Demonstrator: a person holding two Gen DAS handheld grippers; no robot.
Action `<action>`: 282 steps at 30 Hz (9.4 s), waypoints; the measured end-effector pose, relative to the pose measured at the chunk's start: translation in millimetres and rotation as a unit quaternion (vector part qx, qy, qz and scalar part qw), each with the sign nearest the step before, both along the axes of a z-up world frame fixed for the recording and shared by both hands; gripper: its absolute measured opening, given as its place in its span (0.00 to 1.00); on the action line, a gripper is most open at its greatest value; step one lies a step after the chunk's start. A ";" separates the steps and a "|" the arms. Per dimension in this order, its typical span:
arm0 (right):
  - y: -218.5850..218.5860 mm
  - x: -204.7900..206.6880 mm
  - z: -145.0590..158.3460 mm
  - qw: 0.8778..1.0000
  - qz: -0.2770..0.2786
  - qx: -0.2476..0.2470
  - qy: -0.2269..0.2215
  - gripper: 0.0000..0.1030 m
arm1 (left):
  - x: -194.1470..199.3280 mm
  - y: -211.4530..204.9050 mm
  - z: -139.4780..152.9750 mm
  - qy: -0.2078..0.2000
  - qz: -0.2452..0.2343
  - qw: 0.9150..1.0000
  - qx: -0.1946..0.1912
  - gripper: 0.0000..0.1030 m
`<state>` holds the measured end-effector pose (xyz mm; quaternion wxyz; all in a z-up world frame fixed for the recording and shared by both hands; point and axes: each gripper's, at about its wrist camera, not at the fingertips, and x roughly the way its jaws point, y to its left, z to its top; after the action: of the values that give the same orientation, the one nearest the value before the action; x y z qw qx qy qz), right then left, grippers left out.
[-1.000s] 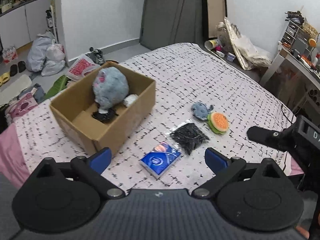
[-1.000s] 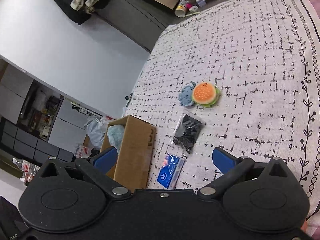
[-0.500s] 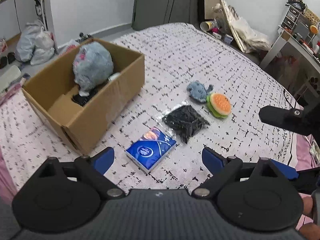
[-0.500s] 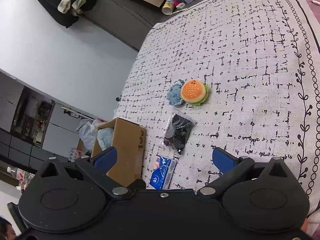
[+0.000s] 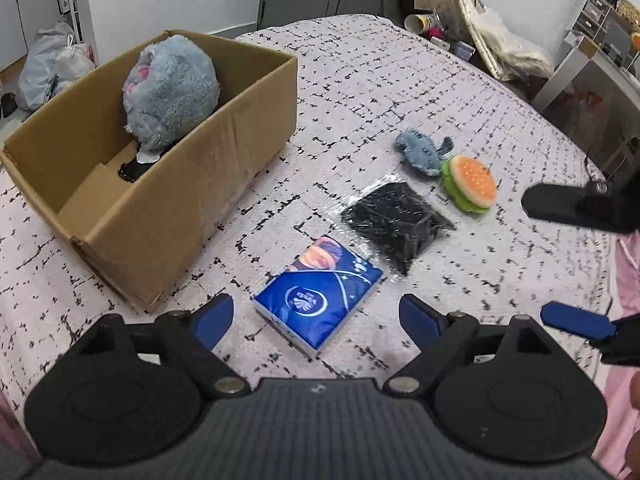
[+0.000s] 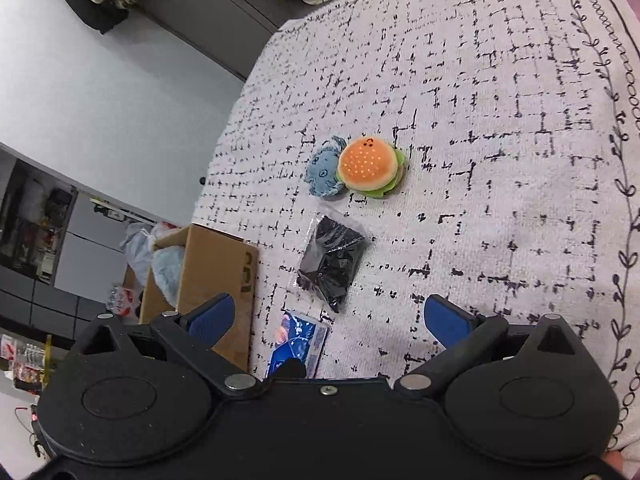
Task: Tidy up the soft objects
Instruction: 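Grasp the blue tissue pack with the left gripper while the right grasps the black-item bag, then carry the tissue pack in the left gripper while the right carries the bag over the box, then open the left gripper dropping the tissue pack into the box while the right drops the bag, then move both grippers toward the blue whale plush and the burger plush, then grasp the blue whale plush with the left gripper while the right grasps the burger plush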
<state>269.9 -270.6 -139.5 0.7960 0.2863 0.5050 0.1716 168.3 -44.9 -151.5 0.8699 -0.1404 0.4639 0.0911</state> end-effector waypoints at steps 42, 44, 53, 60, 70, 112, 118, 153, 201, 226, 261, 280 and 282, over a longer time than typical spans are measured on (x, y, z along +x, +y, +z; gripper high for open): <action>94.6 46.6 -43.2 0.985 0.048 -0.162 -0.047 0.35 | 26.5 37.1 -34.9 -0.011 0.020 0.997 -0.068 0.57; 90.8 44.5 -41.5 0.986 0.049 -0.155 -0.046 0.30 | 25.0 38.1 -33.4 -0.006 0.025 0.997 -0.069 0.57; 75.4 25.7 -13.8 0.986 0.047 -0.144 -0.075 0.27 | 11.7 37.3 -18.6 -0.002 0.035 0.998 -0.057 0.56; 60.0 17.4 2.1 0.988 0.033 -0.120 -0.092 0.27 | 2.3 23.2 4.5 -0.017 0.024 0.999 -0.040 0.56; 35.0 10.7 31.2 0.989 0.007 -0.067 -0.130 0.27 | -2.1 8.4 48.3 -0.056 0.007 0.998 -0.009 0.56; 80.5 -18.1 82.1 0.973 0.019 -0.018 -0.227 0.26 | 13.5 116.0 128.0 -0.109 -0.006 0.994 0.022 0.56; 98.4 -20.0 81.5 0.971 0.023 -0.025 -0.237 0.26 | 20.5 137.8 117.6 -0.099 -0.008 0.995 0.014 0.56; 182.0 5.7 50.7 0.970 0.059 -0.108 -0.209 0.26 | 52.1 212.4 54.0 -0.052 -0.025 0.997 -0.053 0.60; 104.3 -11.4 100.2 0.976 0.062 -0.014 -0.208 1.00 | 3.2 139.6 150.8 -0.118 0.007 0.993 0.010 1.00; -9.0 -8.4 89.2 0.987 -0.008 0.044 -0.154 1.00 | 4.0 42.8 158.8 -0.086 -0.005 0.996 0.033 1.00; -73.0 34.0 16.5 0.984 -0.121 0.118 -0.053 0.79 | 83.1 -21.9 99.1 -0.073 -0.038 0.996 -0.045 0.70; -32.8 78.2 -39.7 0.986 -0.132 0.101 0.031 0.53 | 166.8 -7.8 23.5 0.000 -0.039 0.994 -0.107 0.45; -29.9 82.1 -45.8 0.986 -0.135 0.096 0.039 0.53 | 175.6 -6.9 14.5 0.011 -0.037 0.993 -0.112 0.43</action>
<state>352.0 -300.6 -185.3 0.7607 0.4328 0.4735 0.0992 343.9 -51.9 -136.9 0.8463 -0.2184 0.4858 0.0083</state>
